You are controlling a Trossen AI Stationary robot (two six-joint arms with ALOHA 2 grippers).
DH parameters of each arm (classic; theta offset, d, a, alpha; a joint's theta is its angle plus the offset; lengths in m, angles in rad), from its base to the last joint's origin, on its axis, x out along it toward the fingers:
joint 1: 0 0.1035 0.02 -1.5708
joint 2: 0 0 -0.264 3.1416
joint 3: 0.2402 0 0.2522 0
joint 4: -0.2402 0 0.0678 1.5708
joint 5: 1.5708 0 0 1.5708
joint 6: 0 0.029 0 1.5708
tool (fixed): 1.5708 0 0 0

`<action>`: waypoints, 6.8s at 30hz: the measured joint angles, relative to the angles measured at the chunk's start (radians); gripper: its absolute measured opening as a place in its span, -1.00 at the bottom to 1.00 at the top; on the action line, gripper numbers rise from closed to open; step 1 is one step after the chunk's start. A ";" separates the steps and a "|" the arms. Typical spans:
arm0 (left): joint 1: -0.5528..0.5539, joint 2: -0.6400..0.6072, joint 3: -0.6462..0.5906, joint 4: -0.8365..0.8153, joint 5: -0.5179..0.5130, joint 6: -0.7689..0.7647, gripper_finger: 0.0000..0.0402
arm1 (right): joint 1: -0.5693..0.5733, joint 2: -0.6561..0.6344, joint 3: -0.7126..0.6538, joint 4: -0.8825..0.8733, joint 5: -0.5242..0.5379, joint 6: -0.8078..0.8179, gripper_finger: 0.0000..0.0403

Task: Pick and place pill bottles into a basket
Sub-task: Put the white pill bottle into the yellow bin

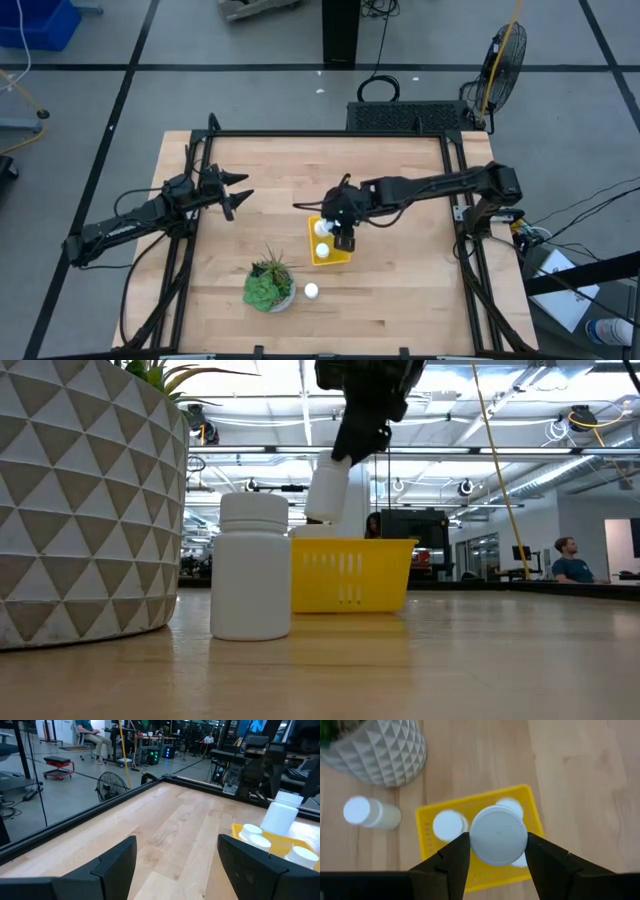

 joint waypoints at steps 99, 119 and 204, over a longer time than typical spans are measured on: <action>0.000 0.000 0.000 0.000 -0.002 0.000 0.41 | 0.018 -0.053 -0.293 0.236 -0.110 0.159 0.29; -0.001 0.000 0.000 0.033 0.118 -0.222 0.41 | 0.019 -0.567 -0.292 0.484 0.080 -0.107 0.27; -0.767 1.623 1.679 -1.136 -0.133 0.079 0.41 | 0.018 -1.709 -1.506 0.821 0.521 0.020 0.25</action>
